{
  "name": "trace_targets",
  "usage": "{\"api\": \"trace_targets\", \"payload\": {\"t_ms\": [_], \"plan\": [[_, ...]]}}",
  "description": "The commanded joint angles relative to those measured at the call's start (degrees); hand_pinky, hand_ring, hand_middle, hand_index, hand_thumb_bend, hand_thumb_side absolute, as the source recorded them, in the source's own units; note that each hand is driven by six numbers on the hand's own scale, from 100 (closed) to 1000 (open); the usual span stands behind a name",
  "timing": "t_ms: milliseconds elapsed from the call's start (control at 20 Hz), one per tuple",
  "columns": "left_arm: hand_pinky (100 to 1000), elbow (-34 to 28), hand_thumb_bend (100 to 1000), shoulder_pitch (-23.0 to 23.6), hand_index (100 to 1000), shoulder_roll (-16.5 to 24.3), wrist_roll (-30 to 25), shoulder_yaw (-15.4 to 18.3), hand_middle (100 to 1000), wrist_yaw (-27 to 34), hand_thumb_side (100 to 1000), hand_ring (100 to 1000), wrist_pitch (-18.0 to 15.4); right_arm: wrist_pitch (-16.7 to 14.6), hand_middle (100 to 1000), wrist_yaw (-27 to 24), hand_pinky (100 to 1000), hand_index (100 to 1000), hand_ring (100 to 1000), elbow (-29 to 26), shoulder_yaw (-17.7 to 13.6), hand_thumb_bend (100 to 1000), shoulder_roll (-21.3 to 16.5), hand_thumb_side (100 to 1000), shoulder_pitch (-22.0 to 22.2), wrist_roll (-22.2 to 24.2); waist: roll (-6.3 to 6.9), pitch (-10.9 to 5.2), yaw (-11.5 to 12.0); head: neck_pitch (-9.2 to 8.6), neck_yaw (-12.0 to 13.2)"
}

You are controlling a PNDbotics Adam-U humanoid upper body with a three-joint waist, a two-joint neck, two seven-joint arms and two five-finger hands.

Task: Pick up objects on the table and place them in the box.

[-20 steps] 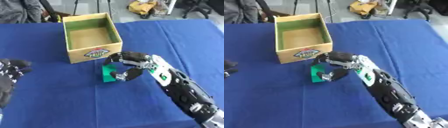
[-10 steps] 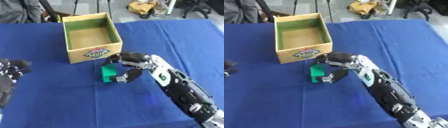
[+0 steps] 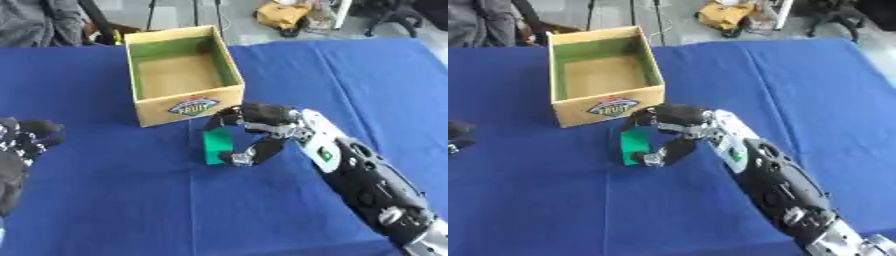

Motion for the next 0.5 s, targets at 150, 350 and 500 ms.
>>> {"api": "trace_targets", "payload": {"t_ms": [150,350,500], "plan": [[826,-0.7,387,-0.6,667,0.7,-0.1,-0.2,586,0.1,1000,810,-0.1,0.4,819,1.9,742,923,863,0.7,-0.9,202,0.2,839,-1.5,-1.0,0.31,-0.65,0.2,0.35,-0.2],[826,-0.7,386,-0.6,667,0.6,-0.2,-0.3,586,0.1,1000,810,-0.1,0.4,818,3.1,738,924,861,2.1,-1.1,203,0.7,860,-1.7,-1.4,0.37,-0.59,0.3,0.37,-0.3],[826,-0.7,386,-0.7,667,0.6,-0.2,-0.3,586,0.1,1000,810,-0.1,0.4,817,3.8,735,924,858,3.0,-1.2,196,1.1,868,-1.9,-1.6,0.44,-0.55,0.4,0.39,-0.4]]}}
